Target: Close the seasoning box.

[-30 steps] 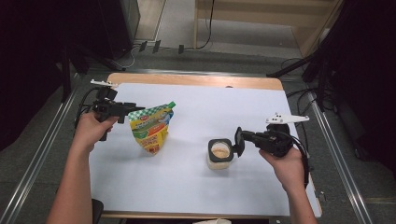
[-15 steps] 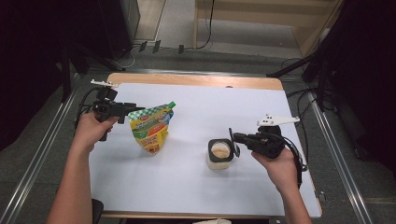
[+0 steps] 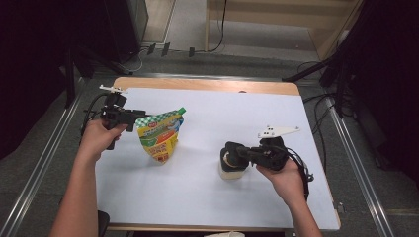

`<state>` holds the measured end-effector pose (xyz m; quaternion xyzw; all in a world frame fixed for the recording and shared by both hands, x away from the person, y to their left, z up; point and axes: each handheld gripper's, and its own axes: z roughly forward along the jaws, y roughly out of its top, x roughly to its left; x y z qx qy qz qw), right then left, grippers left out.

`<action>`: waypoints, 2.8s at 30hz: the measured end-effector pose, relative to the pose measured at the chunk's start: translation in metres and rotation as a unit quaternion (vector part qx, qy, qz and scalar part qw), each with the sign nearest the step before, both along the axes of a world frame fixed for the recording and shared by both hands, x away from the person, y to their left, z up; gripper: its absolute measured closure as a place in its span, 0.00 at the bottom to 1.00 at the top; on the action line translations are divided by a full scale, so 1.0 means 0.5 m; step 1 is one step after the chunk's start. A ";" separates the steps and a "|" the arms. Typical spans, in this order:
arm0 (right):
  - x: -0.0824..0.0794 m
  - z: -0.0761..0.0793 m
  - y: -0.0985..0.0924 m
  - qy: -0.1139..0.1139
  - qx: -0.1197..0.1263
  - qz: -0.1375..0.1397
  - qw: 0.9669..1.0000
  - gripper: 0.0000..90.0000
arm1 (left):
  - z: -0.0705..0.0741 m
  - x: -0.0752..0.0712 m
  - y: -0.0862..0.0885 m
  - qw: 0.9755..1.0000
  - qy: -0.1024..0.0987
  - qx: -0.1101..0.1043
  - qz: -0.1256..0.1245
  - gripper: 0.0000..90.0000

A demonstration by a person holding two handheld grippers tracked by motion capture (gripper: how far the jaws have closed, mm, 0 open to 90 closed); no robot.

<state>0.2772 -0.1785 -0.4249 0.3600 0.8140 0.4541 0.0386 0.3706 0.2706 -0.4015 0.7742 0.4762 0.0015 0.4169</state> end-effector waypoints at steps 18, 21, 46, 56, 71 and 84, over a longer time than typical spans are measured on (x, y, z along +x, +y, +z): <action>0.000 -0.023 0.029 0.000 -0.023 0.030 0.999 0.98 | -0.008 0.004 -0.004 1.000 0.008 -0.003 0.002 0.39; 0.000 -0.022 0.028 -0.003 -0.021 0.031 0.999 0.95 | -0.009 0.005 -0.005 1.000 0.011 -0.001 0.007 0.39; 0.022 -0.018 -0.061 -0.046 -0.008 -0.054 0.997 0.61 | -0.023 0.008 -0.008 1.000 0.013 0.000 -0.006 0.34; 0.031 -0.028 -0.113 -0.057 -0.004 -0.085 0.995 0.57 | -0.023 0.008 -0.007 1.000 0.009 0.001 -0.003 0.34; 0.046 -0.069 -0.169 -0.044 0.001 -0.134 0.990 0.46 | -0.025 0.009 -0.002 1.000 0.006 -0.002 0.000 0.34; 0.065 -0.106 -0.161 -0.021 -0.006 -0.145 0.989 0.39 | -0.030 0.011 0.001 1.000 0.007 -0.001 0.003 0.34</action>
